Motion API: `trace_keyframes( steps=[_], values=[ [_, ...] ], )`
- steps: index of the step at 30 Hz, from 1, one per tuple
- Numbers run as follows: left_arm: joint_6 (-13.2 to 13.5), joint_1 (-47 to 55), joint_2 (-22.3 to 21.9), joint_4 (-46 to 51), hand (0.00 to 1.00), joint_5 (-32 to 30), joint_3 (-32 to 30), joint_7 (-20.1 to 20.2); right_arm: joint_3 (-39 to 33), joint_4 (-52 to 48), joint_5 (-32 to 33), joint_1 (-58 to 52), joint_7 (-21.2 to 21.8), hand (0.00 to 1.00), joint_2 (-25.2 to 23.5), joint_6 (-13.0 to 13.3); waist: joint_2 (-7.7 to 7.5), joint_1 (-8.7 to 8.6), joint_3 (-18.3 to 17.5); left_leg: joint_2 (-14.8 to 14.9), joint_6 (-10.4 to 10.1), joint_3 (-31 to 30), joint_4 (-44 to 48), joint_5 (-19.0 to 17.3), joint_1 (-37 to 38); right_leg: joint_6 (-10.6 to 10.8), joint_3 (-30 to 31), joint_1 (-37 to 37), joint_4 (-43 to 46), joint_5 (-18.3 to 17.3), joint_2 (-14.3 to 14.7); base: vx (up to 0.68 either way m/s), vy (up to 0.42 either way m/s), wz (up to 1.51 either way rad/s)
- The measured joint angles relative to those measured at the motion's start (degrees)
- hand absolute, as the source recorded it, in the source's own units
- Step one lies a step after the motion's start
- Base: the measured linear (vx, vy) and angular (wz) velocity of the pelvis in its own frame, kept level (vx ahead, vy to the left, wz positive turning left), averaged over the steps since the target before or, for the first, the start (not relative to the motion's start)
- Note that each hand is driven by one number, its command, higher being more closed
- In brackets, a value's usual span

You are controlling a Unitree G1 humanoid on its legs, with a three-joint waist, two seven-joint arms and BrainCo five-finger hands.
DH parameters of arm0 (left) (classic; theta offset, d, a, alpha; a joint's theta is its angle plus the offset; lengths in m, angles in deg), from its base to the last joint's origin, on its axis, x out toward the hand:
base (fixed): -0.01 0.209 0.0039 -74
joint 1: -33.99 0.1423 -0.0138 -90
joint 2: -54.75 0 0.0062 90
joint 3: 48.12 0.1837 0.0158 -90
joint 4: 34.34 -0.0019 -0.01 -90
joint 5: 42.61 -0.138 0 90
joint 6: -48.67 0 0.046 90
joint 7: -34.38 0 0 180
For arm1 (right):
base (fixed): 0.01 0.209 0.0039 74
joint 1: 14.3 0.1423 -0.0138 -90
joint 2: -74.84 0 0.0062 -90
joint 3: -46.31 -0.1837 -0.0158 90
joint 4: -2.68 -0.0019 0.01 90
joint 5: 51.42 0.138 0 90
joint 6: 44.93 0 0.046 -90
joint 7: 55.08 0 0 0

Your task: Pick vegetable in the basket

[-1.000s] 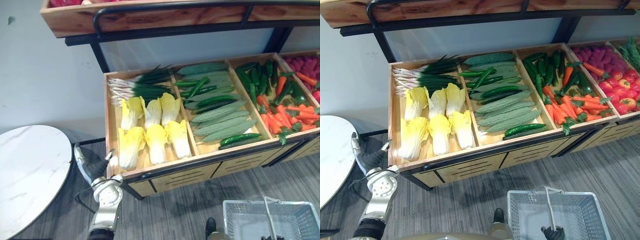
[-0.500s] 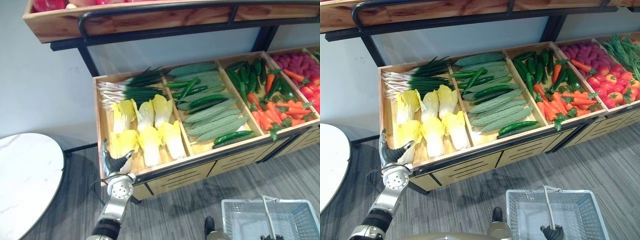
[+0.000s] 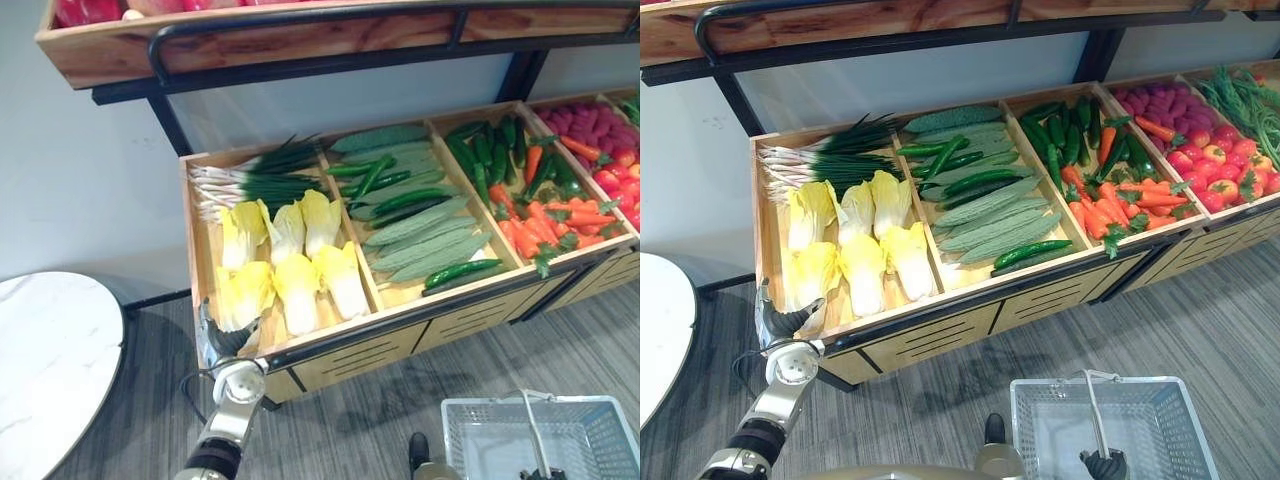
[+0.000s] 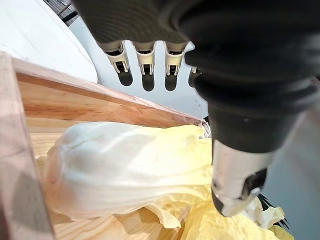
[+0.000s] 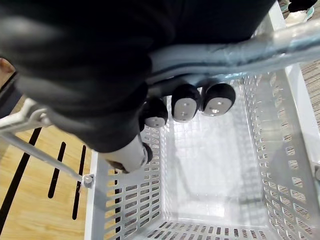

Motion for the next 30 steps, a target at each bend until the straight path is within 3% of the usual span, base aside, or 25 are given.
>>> trace_keyframes(
  steps=[12, 22, 30],
  values=[
    [-6.0, -4.9, 0.8, -6.6, 0.00, 0.0, 0.6, 2.9, 2.3, -0.2, 0.1, 1.4, 0.0, 1.00, 1.0, 0.7, 0.30, -1.41, 1.9, 0.5, -0.3, 1.3, 0.7, -0.3, -0.7, -0.3, 1.6, -1.1, 0.3, 0.6, 0.6, -0.03, -0.026, -0.06],
    [-7.7, -12.2, 5.0, -14.9, 0.00, 0.8, 1.2, 3.2, 4.5, -1.6, 0.2, 3.8, -0.3, 1.00, 3.2, 1.7, 1.47, -2.81, 5.6, 1.5, -0.5, 2.3, 2.8, -0.5, -2.9, -0.7, 3.1, -4.9, 2.7, 0.5, 1.2, -0.04, -0.044, -0.08],
    [-7.6, -18.1, 7.0, -21.7, 0.00, 9.9, -2.1, 2.3, 7.1, -2.7, 0.5, 5.7, -1.7, 1.00, 3.9, 1.9, 1.29, -3.16, 8.9, 2.4, -0.6, 2.6, 4.6, -0.5, -5.7, -1.2, 3.6, -7.9, 3.8, 0.4, 1.7, -0.04, -0.043, -0.04]
  ],
)
